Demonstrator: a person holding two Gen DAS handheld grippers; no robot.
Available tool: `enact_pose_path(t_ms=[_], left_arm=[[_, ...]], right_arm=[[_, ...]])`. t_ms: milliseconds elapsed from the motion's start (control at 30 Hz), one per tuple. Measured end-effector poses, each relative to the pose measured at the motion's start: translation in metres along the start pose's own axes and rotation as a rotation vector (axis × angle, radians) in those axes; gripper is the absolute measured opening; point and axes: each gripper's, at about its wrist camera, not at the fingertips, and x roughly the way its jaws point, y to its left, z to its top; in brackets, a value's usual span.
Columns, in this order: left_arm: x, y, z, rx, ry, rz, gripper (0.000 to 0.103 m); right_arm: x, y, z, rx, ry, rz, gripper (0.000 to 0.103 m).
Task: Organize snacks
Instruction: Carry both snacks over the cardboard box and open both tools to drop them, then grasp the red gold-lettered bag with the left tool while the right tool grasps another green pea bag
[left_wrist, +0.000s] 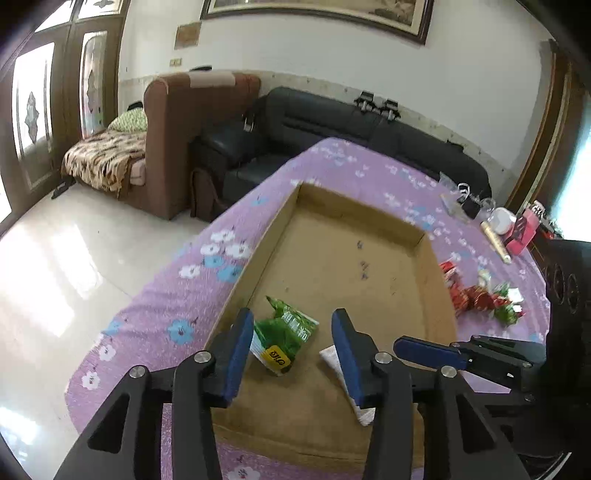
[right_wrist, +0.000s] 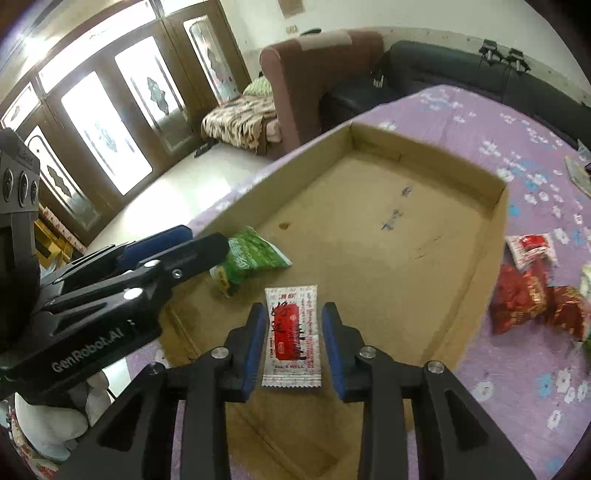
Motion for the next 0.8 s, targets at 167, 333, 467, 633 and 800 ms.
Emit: enact_pose_path(t_ms=[167, 333, 467, 633, 800], left_arm=[[-0.019, -0.019, 0.006, 0.027, -0.052, -0.003, 0.065], [-0.027, -0.046, 0.007, 0.083, -0.061, -0.030, 0.069], [-0.030, -0.064, 0.004, 0.107, -0.057, -0.076, 0.070], [-0.025, -0.095, 0.000, 0.143, -0.036, -0.145, 0.070], [-0.015, -0.134, -0.009, 0.208, 0.010, -0.230, 0.070]], right_arm=[[-0.037, -0.017, -0.007, 0.028, -0.088, -0.026, 0.037], [-0.088, -0.065, -0.021, 0.115, -0.189, -0.097, 0.042], [-0.128, -0.123, -0.040, 0.214, -0.245, -0.193, 0.043], [-0.169, -0.215, -0.080, 0.386, -0.252, -0.372, 0.043], [-0.174, -0.258, -0.099, 0.505, -0.233, -0.332, 0.043]])
